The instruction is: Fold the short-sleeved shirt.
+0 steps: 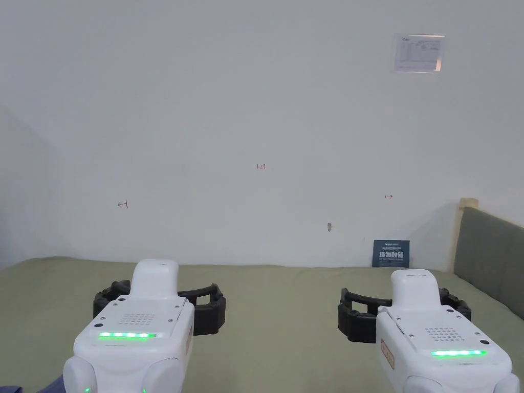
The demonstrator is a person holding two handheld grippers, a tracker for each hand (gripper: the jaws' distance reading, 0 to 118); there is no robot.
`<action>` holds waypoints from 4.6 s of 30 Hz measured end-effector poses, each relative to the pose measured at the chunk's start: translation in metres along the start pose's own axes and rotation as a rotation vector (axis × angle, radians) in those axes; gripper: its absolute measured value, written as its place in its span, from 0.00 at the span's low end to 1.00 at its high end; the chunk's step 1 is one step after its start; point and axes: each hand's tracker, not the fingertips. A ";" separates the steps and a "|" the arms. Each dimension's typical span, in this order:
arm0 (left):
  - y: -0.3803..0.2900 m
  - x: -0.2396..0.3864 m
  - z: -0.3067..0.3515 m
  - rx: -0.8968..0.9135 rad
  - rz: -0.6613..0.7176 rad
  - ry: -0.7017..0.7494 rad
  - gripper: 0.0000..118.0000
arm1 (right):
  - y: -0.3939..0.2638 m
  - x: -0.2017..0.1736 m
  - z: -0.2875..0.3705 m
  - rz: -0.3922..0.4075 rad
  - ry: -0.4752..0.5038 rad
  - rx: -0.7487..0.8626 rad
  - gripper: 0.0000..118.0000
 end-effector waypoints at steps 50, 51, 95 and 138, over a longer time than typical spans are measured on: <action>-0.018 -0.020 -0.004 -0.062 0.001 -0.002 0.00 | -0.010 0.001 -0.005 -0.020 -0.037 -0.077 0.00; -0.018 -0.028 -0.005 -0.066 0.013 0.010 0.00 | -0.014 -0.002 -0.010 -0.019 -0.029 -0.087 0.00; -0.214 -0.320 -0.158 -0.713 0.241 0.270 0.99 | -0.143 -0.282 -0.108 0.061 0.509 -0.346 0.00; -0.039 0.142 -0.196 -0.572 -0.052 -0.479 0.00 | -0.107 0.047 -0.001 -0.021 0.001 -0.334 0.00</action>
